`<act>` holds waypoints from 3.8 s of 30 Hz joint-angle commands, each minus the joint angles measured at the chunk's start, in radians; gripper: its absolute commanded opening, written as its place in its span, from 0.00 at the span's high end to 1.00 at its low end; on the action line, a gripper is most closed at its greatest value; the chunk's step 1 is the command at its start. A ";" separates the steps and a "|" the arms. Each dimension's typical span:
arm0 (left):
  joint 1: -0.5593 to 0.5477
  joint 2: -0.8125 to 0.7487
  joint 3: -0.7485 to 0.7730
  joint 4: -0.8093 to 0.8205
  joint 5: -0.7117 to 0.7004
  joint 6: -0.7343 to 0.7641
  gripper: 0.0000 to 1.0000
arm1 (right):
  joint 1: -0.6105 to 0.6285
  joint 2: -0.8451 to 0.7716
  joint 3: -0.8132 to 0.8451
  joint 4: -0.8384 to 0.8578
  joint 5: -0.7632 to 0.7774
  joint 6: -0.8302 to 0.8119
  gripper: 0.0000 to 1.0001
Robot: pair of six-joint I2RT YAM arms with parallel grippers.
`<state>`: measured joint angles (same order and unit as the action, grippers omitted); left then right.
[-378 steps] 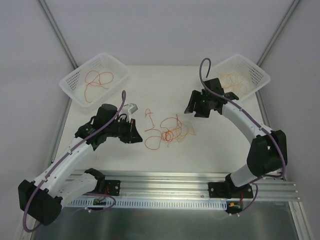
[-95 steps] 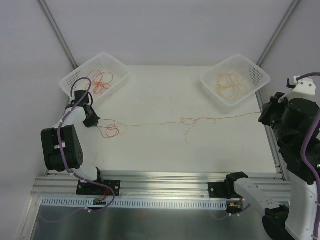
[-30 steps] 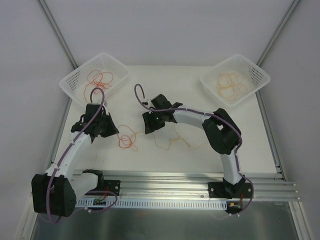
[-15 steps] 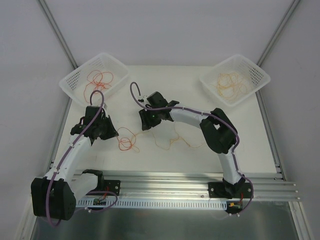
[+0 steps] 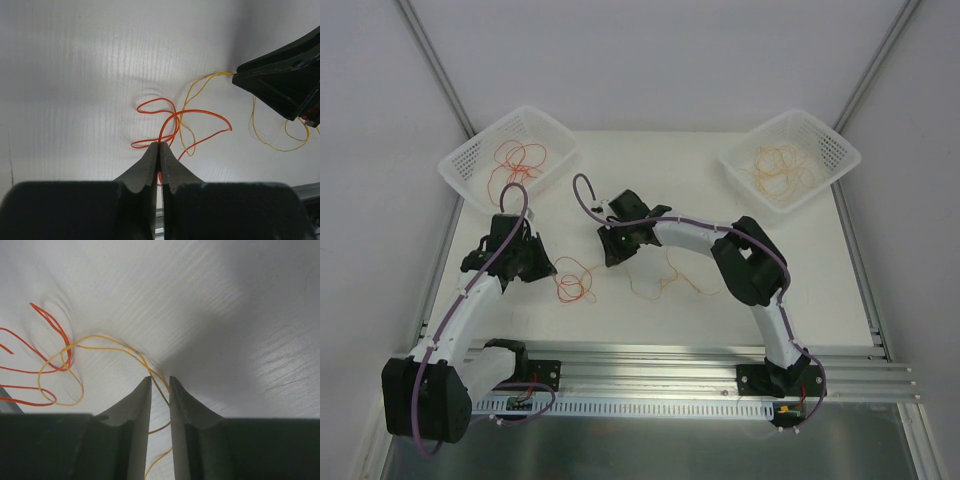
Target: Untangle the cables
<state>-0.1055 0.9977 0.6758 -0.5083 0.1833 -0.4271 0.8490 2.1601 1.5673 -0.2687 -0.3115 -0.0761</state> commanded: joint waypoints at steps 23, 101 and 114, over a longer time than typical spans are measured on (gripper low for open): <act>0.099 0.059 0.065 -0.009 -0.073 0.004 1.00 | -0.264 -0.558 -0.401 -0.063 0.052 0.061 0.99; 0.078 0.556 0.758 0.136 0.044 0.044 0.01 | -0.588 -0.984 -0.739 -0.411 0.083 0.139 0.16; -0.396 0.358 0.282 0.140 0.015 -0.085 0.01 | -0.398 -0.921 -0.773 -0.314 0.186 0.190 0.23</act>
<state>-0.4171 1.4113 0.9939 -0.3752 0.2058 -0.4572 0.4088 1.2255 0.7643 -0.6300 -0.1802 0.0906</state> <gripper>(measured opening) 0.992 0.780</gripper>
